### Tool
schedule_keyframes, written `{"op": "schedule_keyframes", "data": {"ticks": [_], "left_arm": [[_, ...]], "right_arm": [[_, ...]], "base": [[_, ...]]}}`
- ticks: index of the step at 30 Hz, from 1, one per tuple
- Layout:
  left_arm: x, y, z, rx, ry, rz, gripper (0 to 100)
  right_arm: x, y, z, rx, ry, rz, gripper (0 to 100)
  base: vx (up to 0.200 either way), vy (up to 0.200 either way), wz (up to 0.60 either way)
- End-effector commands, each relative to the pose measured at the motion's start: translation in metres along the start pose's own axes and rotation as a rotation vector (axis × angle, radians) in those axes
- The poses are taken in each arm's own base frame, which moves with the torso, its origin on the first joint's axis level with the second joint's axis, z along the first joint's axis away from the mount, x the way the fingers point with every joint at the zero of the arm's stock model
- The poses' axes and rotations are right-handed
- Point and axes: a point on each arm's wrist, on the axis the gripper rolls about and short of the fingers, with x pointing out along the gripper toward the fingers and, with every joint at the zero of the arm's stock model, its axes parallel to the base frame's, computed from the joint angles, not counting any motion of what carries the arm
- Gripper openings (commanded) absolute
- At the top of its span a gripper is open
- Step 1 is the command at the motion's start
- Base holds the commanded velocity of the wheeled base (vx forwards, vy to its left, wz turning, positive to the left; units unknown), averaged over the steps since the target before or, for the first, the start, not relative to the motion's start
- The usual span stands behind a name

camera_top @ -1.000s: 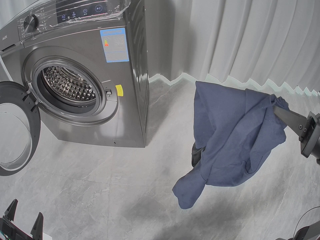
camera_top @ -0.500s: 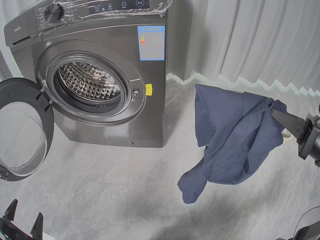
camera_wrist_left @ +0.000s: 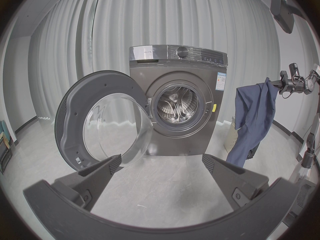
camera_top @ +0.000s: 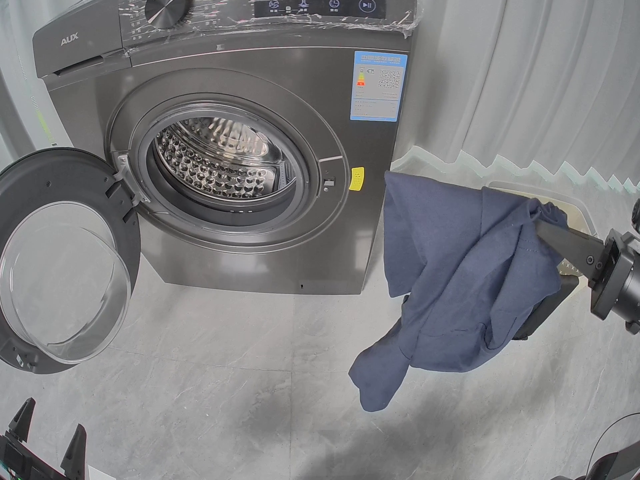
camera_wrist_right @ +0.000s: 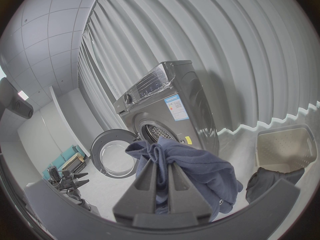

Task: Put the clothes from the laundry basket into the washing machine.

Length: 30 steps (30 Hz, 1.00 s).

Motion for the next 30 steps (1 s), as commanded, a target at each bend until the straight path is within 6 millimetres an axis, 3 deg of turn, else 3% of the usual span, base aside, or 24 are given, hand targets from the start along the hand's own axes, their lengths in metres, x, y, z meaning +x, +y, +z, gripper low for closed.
{"op": "schedule_keyframes", "data": {"ticks": [1, 9, 15, 30], "left_arm": [[0.0, 0.0, -0.005, -0.001, 0.0, 0.0, 100], [0.0, 0.0, -0.005, -0.001, 0.0, 0.0, 100], [0.0, 0.0, -0.005, -0.001, 0.002, 0.0, 100], [0.0, 0.0, -0.005, -0.001, 0.002, 0.0, 100]], "right_arm": [[0.0, 0.0, 0.0, 0.002, 0.002, -0.001, 0], [0.001, -0.002, 0.0, 0.001, 0.0, -0.012, 0], [0.002, -0.002, 0.0, 0.0, 0.0, -0.016, 0], [0.016, -0.005, 0.0, -0.005, -0.047, -0.038, 0]], "base": [[-0.2, 0.0, 0.0], [-0.2, 0.0, 0.0], [0.0, 0.0, 0.0], [0.0, 0.2, 0.0]]}}
